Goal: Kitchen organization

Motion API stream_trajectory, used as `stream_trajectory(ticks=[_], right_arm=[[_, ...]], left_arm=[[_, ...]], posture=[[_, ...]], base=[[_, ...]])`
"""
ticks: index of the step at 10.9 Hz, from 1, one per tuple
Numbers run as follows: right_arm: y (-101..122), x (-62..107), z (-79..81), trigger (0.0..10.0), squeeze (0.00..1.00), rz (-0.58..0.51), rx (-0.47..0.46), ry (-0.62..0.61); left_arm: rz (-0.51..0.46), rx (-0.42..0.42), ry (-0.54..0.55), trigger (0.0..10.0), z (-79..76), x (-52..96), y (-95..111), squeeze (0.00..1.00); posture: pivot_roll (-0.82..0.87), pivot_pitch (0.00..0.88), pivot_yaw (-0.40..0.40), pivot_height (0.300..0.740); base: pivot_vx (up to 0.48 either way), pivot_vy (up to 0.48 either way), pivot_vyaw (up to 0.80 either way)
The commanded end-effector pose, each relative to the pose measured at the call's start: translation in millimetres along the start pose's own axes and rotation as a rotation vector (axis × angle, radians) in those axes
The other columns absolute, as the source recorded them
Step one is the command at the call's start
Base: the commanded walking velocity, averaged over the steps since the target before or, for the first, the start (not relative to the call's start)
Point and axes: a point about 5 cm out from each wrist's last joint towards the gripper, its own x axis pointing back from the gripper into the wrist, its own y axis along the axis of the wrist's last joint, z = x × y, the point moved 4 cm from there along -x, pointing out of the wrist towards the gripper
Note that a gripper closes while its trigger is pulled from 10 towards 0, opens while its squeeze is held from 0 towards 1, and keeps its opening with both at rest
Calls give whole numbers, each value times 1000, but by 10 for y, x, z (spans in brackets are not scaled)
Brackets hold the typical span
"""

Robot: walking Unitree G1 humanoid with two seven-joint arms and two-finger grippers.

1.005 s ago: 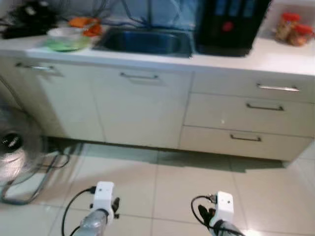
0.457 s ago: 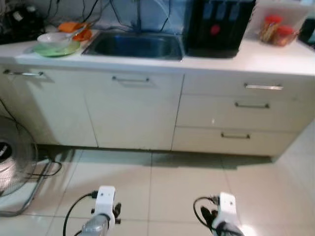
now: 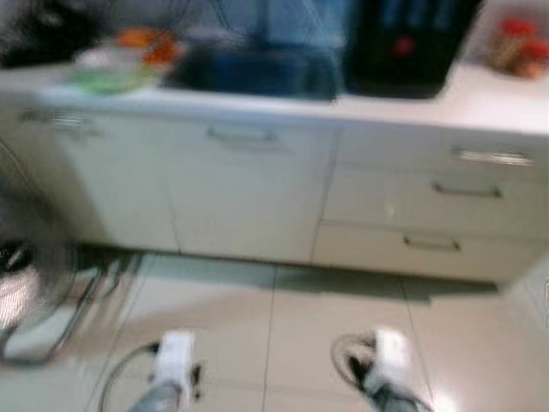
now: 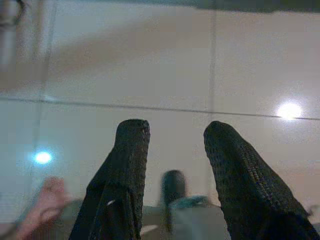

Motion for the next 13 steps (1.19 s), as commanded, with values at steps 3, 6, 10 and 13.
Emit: stream_trajectory(ticks=[3,6,10,13], right_arm=[[-44,51,-200,10000,0,12,-13,-50],[-43,49,-195,10000,0,15,-10,-46],[-46,49,-196,10000,0,17,-10,-45],[-48,49,-194,10000,0,18,-14,-45]], left_arm=[[-21,6,-22,10000,-125,-20,75,0],[-19,6,-21,10000,-121,-20,72,0],[-20,9,-20,10000,-127,-21,77,0],[-26,8,-23,10000,-146,-24,94,0]], posture=[[89,5,3,740],[90,5,2,740],[90,5,2,740],[90,6,3,740]], base=[[417,0,240],[420,0,0],[417,0,0],[412,0,0]])
